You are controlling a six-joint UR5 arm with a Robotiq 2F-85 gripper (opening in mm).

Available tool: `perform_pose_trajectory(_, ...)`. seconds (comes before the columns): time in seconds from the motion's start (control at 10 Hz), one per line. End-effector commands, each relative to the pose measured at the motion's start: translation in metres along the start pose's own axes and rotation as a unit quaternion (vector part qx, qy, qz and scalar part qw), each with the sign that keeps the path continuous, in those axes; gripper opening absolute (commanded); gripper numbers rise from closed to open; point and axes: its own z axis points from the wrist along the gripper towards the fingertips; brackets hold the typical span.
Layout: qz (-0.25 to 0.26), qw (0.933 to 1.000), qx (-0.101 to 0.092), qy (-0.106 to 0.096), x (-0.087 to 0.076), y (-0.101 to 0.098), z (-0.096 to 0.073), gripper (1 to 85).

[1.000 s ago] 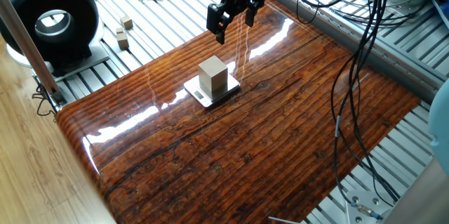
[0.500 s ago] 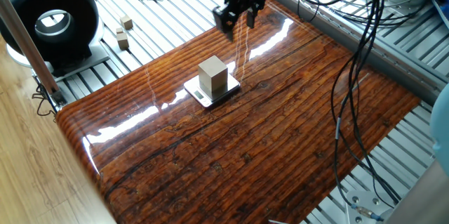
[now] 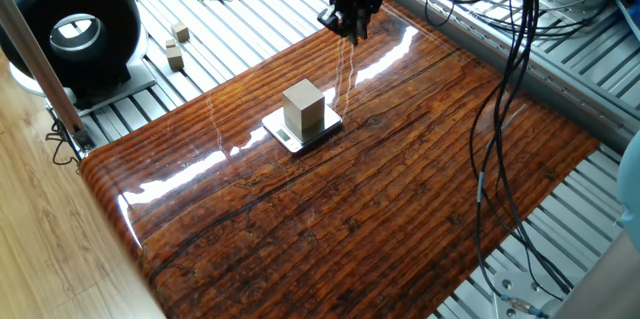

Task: Remove the object from the scale

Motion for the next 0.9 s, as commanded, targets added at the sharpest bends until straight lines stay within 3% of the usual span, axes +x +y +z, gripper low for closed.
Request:
perform_pose_trajectory(0.0,0.01,0.9999,-0.008,0.0,0.0,0.004,0.0,1.0)
perform_pose_trajectory(0.4,0.041,0.9929,-0.104,-0.041,-0.023,0.053,-0.005,1.0)
perform_pose_trajectory(0.7,0.034,0.9919,-0.109,-0.057,-0.032,0.055,-0.006,1.0)
perform_pose_trajectory(0.8,0.033,0.9905,-0.118,-0.063,-0.035,0.06,-0.007,1.0)
